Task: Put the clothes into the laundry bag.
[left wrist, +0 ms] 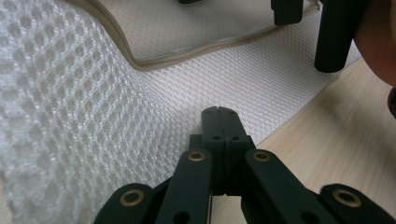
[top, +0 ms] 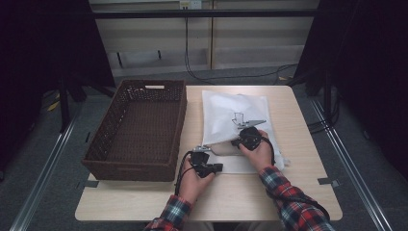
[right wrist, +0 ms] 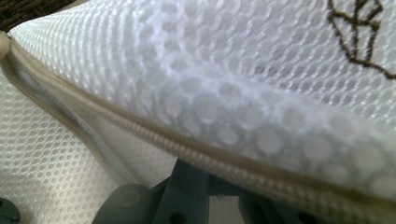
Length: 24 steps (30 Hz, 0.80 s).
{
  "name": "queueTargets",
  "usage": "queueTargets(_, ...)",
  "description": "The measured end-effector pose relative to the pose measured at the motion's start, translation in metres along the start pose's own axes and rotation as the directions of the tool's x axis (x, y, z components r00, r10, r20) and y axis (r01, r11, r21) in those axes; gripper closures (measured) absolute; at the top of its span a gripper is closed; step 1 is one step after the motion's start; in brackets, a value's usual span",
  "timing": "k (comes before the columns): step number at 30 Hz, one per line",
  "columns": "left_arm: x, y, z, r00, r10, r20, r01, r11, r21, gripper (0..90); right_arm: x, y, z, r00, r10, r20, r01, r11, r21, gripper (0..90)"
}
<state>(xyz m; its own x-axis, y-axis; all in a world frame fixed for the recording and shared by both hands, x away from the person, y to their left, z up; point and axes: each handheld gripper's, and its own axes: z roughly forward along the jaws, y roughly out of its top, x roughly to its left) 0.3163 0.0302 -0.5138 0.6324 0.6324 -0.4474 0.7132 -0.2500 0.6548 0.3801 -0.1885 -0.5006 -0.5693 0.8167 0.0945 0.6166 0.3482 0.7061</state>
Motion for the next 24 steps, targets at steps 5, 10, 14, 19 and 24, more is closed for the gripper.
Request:
queueTargets(5,0.000,0.000,0.000,1.0000,-0.007,0.002,0.007,1.0000,-0.003,90.0,0.001,0.001,0.000,0.9999,0.013,-0.005,-0.013,0.9999,-0.001,90.0)
queueTargets(10,0.001,0.000,0.000,0.9999,-0.012,-0.003,0.012,0.9999,-0.006,90.0,0.003,-0.004,-0.006,0.9995,0.014,-0.030,-0.014,0.9999,-0.006,90.0)
queueTargets(14,0.002,0.000,0.000,0.9994,-0.034,0.006,0.034,0.9994,-0.004,90.0,0.004,-0.010,-0.013,0.9989,0.013,-0.045,-0.013,0.9999,-0.002,90.0)
queueTargets(19,0.001,0.001,0.001,0.9990,-0.043,0.005,0.043,0.9991,0.002,90.0,0.005,-0.013,-0.026,0.9980,0.004,-0.063,-0.004,1.0000,0.000,90.0)
queueTargets(24,-0.001,0.003,0.001,0.9992,-0.040,-0.005,0.040,0.9991,0.011,90.0,0.006,-0.015,-0.038,0.9975,-0.012,-0.070,0.013,0.9999,0.005,89.9)
